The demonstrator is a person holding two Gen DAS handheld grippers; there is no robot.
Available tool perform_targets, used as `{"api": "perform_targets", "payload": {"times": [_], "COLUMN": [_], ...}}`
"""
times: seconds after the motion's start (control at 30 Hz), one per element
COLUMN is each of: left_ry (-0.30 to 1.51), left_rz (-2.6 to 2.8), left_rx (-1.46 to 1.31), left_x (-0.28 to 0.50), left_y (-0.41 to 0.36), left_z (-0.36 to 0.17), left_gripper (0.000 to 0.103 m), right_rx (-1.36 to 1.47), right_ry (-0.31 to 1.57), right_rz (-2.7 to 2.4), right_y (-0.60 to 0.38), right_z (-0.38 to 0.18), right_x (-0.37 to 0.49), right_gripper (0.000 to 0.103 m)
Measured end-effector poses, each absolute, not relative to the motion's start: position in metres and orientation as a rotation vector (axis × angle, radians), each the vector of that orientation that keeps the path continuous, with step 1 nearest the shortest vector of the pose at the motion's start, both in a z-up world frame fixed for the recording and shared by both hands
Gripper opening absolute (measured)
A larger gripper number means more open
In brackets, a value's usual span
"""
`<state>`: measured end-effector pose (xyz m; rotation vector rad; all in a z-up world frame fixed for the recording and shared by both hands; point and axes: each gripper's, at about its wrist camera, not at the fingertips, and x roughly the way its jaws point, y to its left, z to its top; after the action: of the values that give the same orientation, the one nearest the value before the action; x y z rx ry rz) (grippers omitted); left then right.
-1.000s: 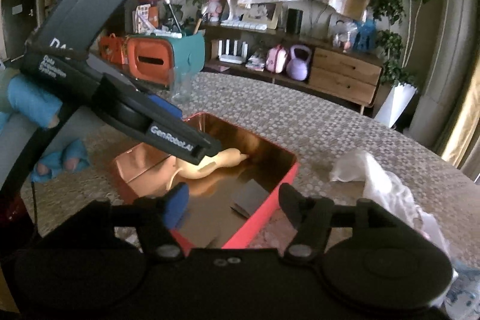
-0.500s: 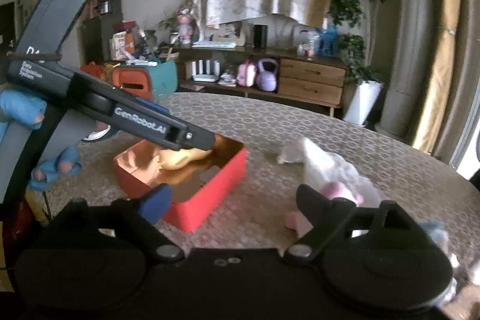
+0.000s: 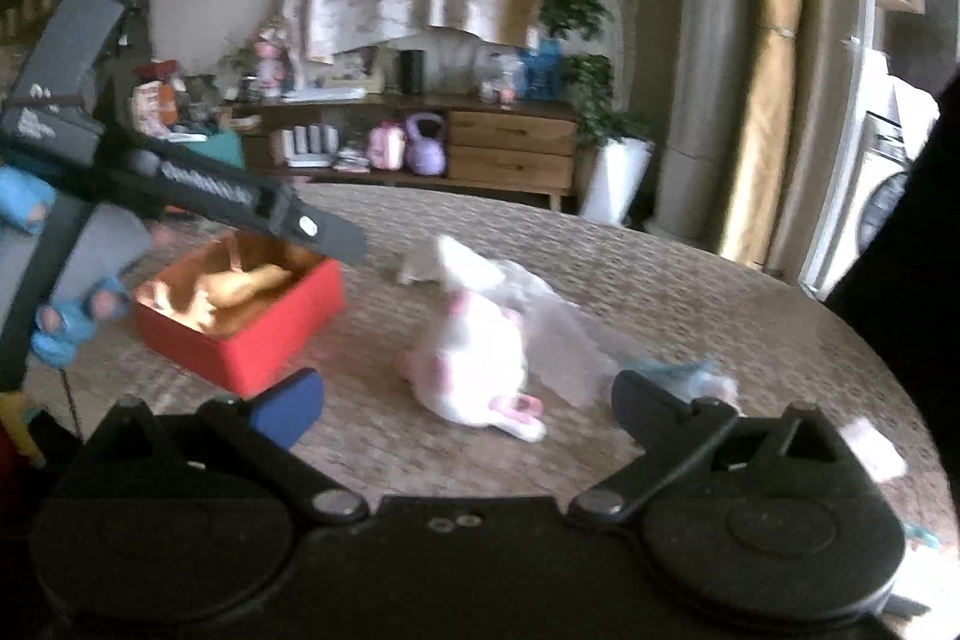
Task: Organize soft objects
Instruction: 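Move the left tool to the white gauze cloth and grasp it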
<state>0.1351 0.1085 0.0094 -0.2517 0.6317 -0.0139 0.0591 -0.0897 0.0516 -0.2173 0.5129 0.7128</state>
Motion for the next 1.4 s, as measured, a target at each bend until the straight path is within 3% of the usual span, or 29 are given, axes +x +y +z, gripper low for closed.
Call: {"api": "perform_targets", "payload": {"times": [0.03,0.67,1.1,1.4], "left_ry": [0.631,0.687,0.883,0.973], "left_rz": [-0.006,0.18,0.228,0.228], "left_rx": [-0.257,-0.221,-0.207,-0.204], "left_x": [0.14,0.285,0.368,0.392], "left_y": [0.109,0.172,0.191,0.19], "left_z": [0.01,0.0,-0.081,-0.125], "left_gripper": [0.103,0.103,0.103,0.102], "right_rx": [-0.215,-0.286,-0.345,-0.358], "right_ry": [0.516,0.662,0.772,0.798], "right_rz": [0.699,0.466,0.478,0.468], "right_y": [-0.095,-0.158,-0.148,-0.135], "right_z": [0.05,-0.017,-0.063,-0.083], "right_x": [0.062,0.172,0.218,0.235], "right_gripper": [0.102,0.092,0.078,0.076]}}
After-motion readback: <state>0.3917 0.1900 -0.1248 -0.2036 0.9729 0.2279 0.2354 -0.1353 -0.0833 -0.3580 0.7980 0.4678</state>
